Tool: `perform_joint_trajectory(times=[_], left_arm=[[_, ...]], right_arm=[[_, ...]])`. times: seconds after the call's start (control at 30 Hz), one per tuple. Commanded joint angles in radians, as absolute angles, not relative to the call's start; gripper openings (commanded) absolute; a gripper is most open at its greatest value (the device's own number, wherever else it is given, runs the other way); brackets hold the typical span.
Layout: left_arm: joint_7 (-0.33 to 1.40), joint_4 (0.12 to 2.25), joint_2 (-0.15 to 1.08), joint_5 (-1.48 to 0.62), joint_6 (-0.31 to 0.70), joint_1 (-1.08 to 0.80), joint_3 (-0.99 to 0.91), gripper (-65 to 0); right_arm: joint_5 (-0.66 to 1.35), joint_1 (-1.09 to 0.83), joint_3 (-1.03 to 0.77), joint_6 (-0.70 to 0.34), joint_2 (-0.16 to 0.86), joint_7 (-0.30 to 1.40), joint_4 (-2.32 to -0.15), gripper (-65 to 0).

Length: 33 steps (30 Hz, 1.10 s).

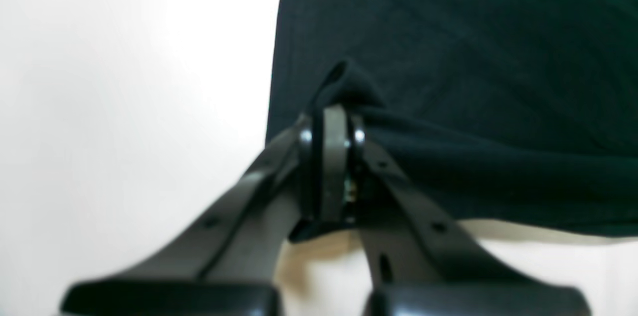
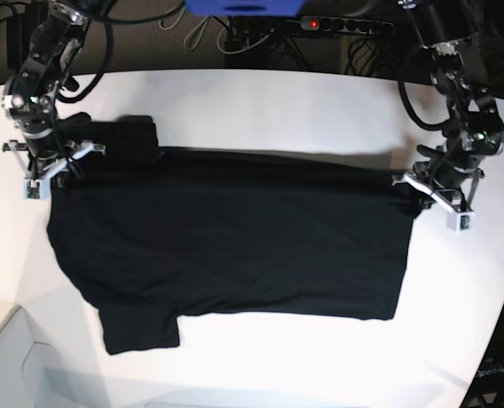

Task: Layout the t-shirt on the table in an organized manner, then fold the t-shirt properly
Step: 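Lift the collar edge with both grippers and fold it toward the hem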

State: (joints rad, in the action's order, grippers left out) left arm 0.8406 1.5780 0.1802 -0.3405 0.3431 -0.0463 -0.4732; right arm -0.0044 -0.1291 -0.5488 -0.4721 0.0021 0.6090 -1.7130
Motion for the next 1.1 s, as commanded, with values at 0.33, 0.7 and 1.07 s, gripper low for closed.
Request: perform_joint_trajectory(times=[0.33,0.7,1.07], left_arm=[[0.817,1.388,0.165,-0.354,0.348,0.096,-0.473,-64.7],[0.817,1.356,0.173,-0.351,0.351,0.147,-0.479,-64.6],[0.806,1.356,0.174,-0.354,0.348,0.15,-0.483,-64.6]], right_arm=[[0.001,-0.068,-0.533,-0.467,0.039,0.576,-1.624,-65.0],[0.001,-0.016,-0.533,-0.467,0.044,0.576,-1.613,-65.0],[0.002,0.01,-0.536,-0.467,0.044,0.576,-1.592,-65.0]])
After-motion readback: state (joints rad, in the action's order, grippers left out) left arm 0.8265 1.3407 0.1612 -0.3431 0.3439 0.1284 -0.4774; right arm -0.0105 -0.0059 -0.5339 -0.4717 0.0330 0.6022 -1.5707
